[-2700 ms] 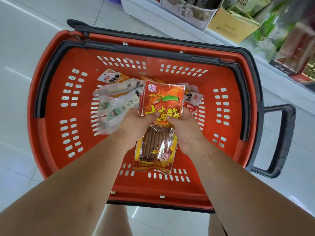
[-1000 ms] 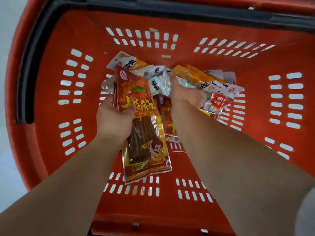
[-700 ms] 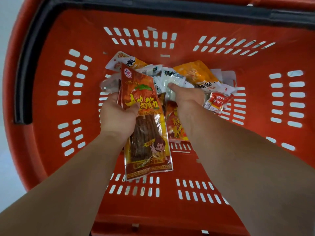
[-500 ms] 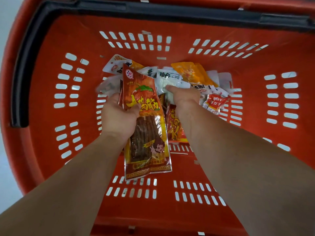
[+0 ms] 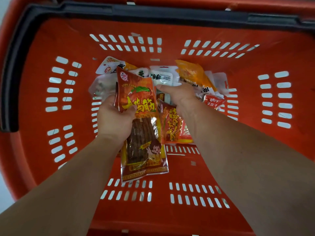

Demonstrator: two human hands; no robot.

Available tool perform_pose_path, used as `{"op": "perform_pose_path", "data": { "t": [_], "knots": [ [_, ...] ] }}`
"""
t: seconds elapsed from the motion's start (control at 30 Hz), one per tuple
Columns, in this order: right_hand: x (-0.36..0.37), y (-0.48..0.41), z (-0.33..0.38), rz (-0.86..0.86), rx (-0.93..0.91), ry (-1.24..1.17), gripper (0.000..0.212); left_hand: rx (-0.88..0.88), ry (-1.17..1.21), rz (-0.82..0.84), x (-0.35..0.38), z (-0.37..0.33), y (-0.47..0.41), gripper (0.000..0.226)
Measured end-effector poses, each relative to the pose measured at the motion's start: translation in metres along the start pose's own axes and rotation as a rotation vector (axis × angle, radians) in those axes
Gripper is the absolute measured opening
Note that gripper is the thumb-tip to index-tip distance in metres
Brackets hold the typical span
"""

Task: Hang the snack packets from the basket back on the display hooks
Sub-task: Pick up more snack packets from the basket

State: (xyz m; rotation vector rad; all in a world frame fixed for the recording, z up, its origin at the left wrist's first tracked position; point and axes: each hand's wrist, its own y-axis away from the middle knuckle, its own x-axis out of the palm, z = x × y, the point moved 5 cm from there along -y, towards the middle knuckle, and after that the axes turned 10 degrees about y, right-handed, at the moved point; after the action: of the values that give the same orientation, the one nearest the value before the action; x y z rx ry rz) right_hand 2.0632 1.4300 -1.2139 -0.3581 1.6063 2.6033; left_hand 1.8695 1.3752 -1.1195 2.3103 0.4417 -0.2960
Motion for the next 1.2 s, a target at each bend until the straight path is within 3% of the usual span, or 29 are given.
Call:
{"op": "perform_pose_path", "data": {
  "t": [0.3, 0.43, 0.63, 0.87, 0.97, 1.2],
  "knots": [
    [-0.007, 0.023, 0.018, -0.045, -0.362, 0.379, 0.024, -0.033, 0.021, -0.02, -0.013, -0.001, 0.018, 0.015],
    [-0.029, 0.065, 0.039, -0.139, -0.556, 0.535, 0.027, -0.015, 0.037, -0.06, -0.028, -0.018, 0.043, 0.02],
    [-0.091, 0.14, 0.073, -0.291, -0.7, 0.619, 0.032, 0.023, 0.019, -0.105, -0.043, -0.066, 0.097, 0.011],
    [-0.18, 0.234, 0.116, -0.334, -0.656, 0.498, 0.032, 0.132, -0.045, -0.126, -0.048, -0.15, 0.168, 0.011],
    [-0.211, 0.268, 0.13, -0.281, -0.618, 0.403, 0.019, 0.17, -0.059, -0.162, -0.049, -0.181, 0.188, 0.01],
    [-0.235, 0.303, 0.138, 0.086, -0.455, 0.131, 0.014, 0.193, -0.035, -0.03, -0.025, -0.218, 0.195, 0.017]
  ]
}}
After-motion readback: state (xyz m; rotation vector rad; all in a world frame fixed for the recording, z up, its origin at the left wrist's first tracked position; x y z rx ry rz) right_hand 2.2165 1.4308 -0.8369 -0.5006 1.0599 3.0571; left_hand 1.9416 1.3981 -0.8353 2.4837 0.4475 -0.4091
